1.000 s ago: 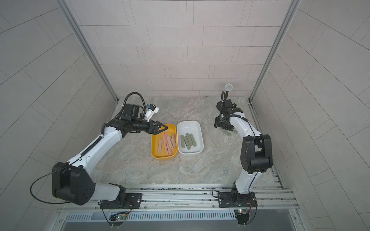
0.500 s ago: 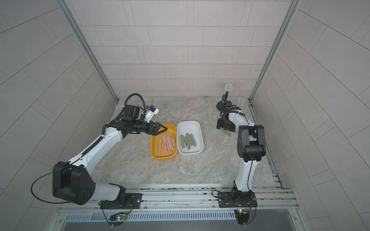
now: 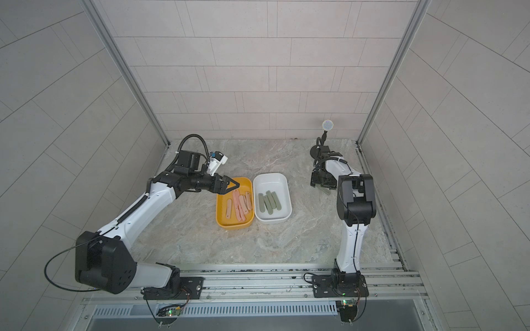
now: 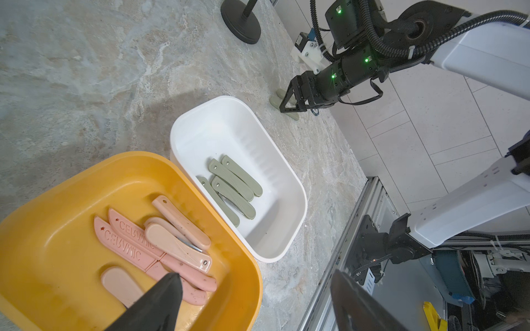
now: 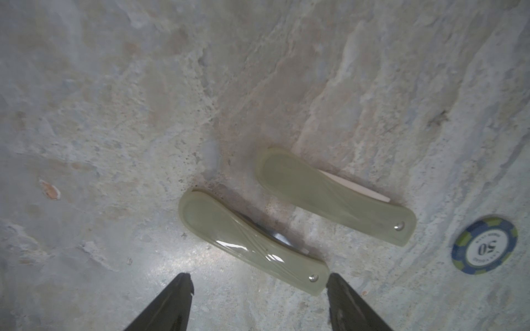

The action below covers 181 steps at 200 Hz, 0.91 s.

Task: Place the fruit knives into the storage box by color
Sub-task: Move the fruit knife to the center of the board.

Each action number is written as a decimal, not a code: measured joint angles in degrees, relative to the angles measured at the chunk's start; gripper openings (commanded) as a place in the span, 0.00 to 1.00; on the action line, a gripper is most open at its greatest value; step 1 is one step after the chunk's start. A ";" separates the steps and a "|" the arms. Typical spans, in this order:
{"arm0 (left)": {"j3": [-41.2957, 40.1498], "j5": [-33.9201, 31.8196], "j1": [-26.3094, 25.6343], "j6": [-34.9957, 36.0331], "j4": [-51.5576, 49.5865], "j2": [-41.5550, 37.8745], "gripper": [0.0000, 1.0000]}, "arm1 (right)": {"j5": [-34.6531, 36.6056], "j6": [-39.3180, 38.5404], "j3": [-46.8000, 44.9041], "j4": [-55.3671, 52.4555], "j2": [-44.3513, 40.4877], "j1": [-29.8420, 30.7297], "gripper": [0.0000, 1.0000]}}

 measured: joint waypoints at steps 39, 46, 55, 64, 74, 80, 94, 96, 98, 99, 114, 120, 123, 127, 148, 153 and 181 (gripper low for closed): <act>-0.02 0.00 0.02 0.00 0.00 0.00 0.88 | 0.11 -0.02 1.16 -0.13 2.16 0.04 0.76; -0.02 0.00 0.02 0.00 0.00 0.00 0.88 | 0.11 -0.02 1.31 -0.11 2.58 0.04 0.76; -0.04 0.00 0.07 0.00 0.00 0.00 0.88 | 0.15 -0.07 1.49 -0.13 3.08 0.04 0.75; -0.04 0.00 0.11 0.00 0.00 0.00 0.88 | 0.20 -0.20 1.68 -0.13 3.37 0.02 0.74; -0.04 0.00 0.17 0.00 0.00 0.00 0.88 | 0.20 -0.17 1.79 -0.13 3.50 0.00 0.74; -0.04 0.00 0.26 0.00 0.00 0.00 0.88 | 0.13 -0.17 1.86 -0.15 3.58 -0.02 0.73; -0.07 0.00 0.37 -0.02 0.00 0.00 0.88 | -0.13 -0.20 2.19 -0.17 3.87 -0.17 0.72; -0.07 0.00 0.39 -0.02 0.00 0.00 0.88 | -0.22 -0.24 2.27 -0.17 3.93 -0.22 0.71; -0.07 0.00 0.39 -0.02 0.00 0.00 0.88 | -0.28 -0.22 2.38 -0.20 4.02 -0.26 0.71; -0.07 0.00 0.39 -0.02 0.00 0.00 0.88 | -0.31 -0.22 2.40 -0.20 4.04 -0.26 0.71; -0.07 0.00 0.39 -0.02 0.00 0.00 0.88 | -1.16 -0.17 3.04 -0.13 4.57 -0.39 0.67; -0.07 0.00 0.39 -0.02 0.00 0.00 0.88 | -1.55 -0.22 3.28 -0.15 4.72 -0.42 0.65; -0.07 0.00 0.39 -0.02 0.00 0.00 0.88 | -1.66 -0.22 3.37 -0.11 4.79 -0.44 0.64; -0.07 0.00 0.42 -0.02 0.00 0.00 0.88 | -1.97 -0.24 3.48 -0.09 4.90 -0.50 0.63; -0.13 0.00 0.50 -0.02 0.02 0.00 0.88 | -3.06 -0.13 3.54 0.15 4.98 -0.50 0.51; -0.17 0.00 0.57 -0.02 0.04 0.00 0.88 | -3.26 -0.28 3.54 0.24 4.98 -0.50 0.47; -0.39 0.02 0.74 -0.02 0.09 0.00 0.88 | -4.07 -0.31 3.23 0.66 4.98 0.07 0.35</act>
